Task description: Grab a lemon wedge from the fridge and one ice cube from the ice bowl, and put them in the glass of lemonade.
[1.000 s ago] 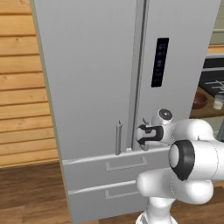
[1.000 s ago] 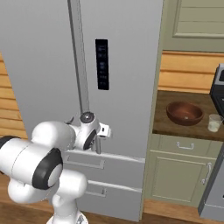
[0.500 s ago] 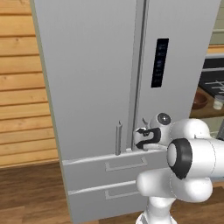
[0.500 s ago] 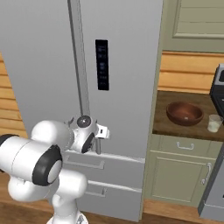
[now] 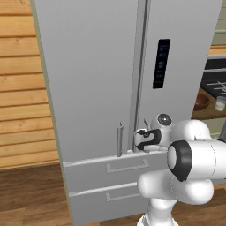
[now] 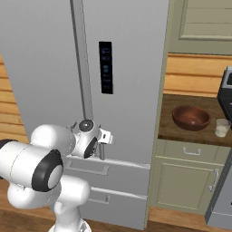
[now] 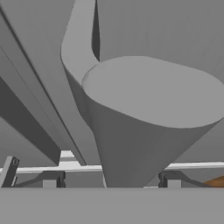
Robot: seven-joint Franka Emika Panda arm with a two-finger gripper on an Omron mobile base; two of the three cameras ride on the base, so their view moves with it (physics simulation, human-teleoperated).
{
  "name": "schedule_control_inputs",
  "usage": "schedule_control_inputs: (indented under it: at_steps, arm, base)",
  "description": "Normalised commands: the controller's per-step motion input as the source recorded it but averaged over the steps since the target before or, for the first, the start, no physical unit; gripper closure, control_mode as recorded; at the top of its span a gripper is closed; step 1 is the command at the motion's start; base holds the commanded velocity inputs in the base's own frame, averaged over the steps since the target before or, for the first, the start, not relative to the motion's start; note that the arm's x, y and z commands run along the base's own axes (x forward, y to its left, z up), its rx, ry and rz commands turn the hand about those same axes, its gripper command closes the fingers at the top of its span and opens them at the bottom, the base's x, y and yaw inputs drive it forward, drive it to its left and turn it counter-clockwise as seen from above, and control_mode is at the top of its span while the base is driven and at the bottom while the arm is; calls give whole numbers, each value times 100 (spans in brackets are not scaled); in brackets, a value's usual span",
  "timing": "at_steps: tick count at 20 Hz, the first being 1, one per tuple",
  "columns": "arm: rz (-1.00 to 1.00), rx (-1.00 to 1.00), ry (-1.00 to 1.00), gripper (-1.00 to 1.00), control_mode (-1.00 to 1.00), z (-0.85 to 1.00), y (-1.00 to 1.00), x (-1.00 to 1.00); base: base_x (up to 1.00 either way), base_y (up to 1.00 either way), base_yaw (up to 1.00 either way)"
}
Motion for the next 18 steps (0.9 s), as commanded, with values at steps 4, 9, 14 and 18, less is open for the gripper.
schedule_control_inputs:
  at_steps: [4, 9, 14, 18]
  arm:
    - [0, 0, 1, 100, -100, 0, 0, 9]
    - [0, 0, 1, 100, -100, 0, 0, 7]
    - [-5, -1, -2, 100, -100, 0, -41, 3]
    - [-11, 0, -8, 100, -100, 0, -68, 0]
  base:
    - [0, 0, 0]
    - [0, 0, 0]
    - [0, 0, 0]
    - [0, 0, 0]
